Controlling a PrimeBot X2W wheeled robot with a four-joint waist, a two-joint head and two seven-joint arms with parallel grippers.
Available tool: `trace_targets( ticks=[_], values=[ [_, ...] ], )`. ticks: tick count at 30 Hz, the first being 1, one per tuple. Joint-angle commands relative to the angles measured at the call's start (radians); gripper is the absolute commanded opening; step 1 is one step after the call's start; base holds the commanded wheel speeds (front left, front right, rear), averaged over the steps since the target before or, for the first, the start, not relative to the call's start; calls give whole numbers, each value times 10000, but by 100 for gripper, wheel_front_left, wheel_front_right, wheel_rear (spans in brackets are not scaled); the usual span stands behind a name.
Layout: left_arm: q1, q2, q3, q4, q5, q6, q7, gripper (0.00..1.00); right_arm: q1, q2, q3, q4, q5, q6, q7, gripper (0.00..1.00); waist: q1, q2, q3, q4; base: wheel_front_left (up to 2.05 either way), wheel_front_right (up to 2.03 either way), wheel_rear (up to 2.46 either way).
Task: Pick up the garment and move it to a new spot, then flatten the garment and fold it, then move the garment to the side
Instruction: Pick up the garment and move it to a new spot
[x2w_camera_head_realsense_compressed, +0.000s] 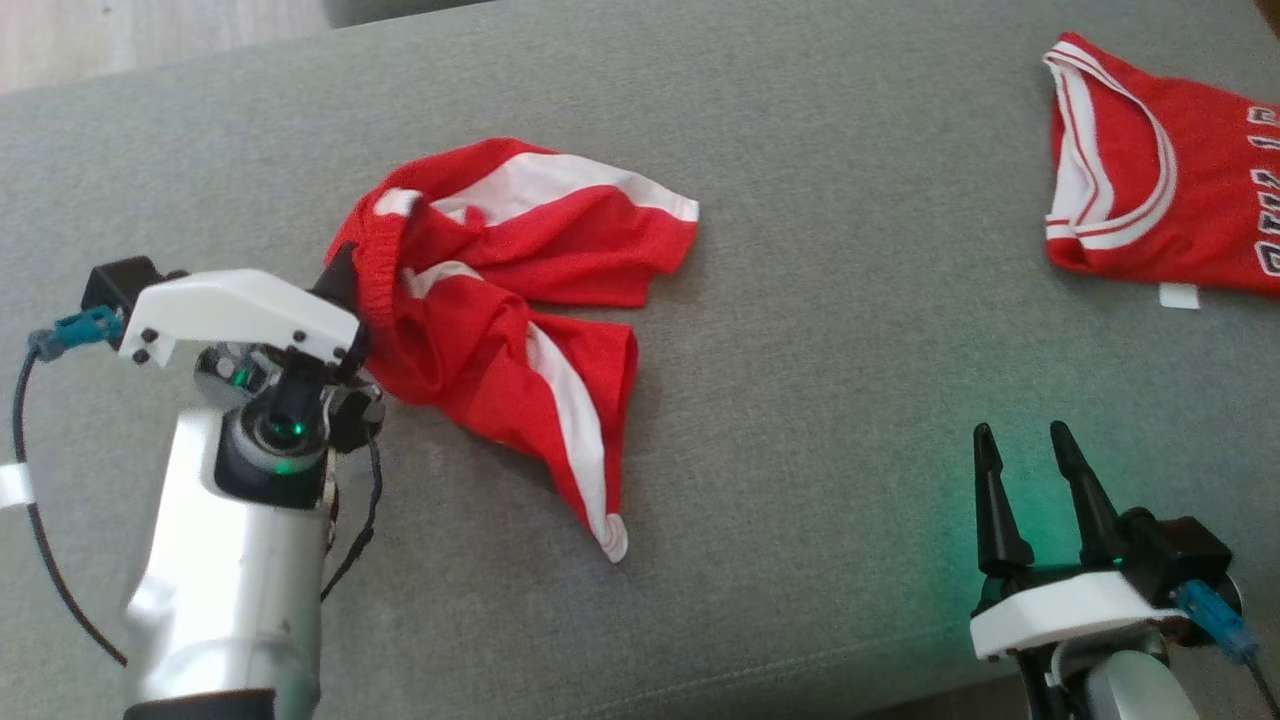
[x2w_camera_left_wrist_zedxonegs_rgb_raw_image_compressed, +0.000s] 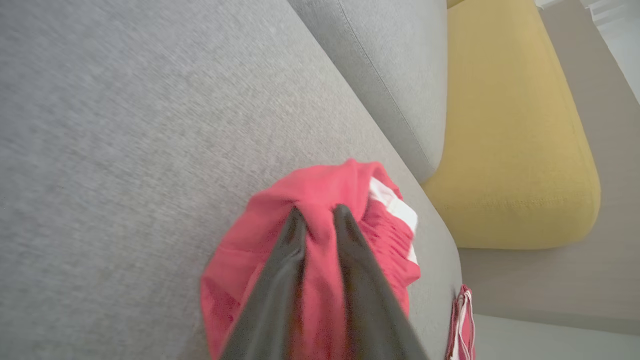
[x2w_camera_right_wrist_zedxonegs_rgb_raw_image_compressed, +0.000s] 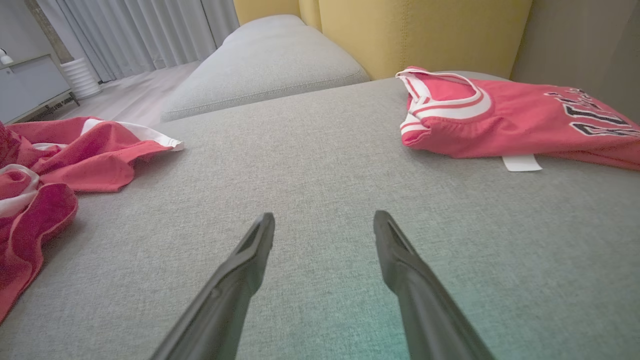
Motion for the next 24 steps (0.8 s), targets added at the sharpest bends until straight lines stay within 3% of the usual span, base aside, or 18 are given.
trace_targets(
  ticks=[1, 9, 15, 24],
  values=[
    [-378, 273, 160, -295, 254, -157, -184, 100, -133, -70, 187, -233, -25, 67, -137, 100, 0, 0, -43, 98, 0, 0, 0],
    [412, 779, -741, -1113, 2068, -1035, -2347, 100, 5, -70, 26, -178, -209, 67, -137, 100, 0, 0, -480, 566, 0, 0, 0],
    [1885, 1121, -1439, -2174, 3597, -647, -3647, 100, 322, -70, -91, -193, -350, 67, -137, 100, 0, 0, -956, 890, 0, 0, 0],
    [3989, 1160, -1942, -3127, 4601, -170, -4681, 100, 834, -70, -320, -260, -561, 67, -137, 100, 0, 0, -1510, 1314, 0, 0, 0]
  ],
)
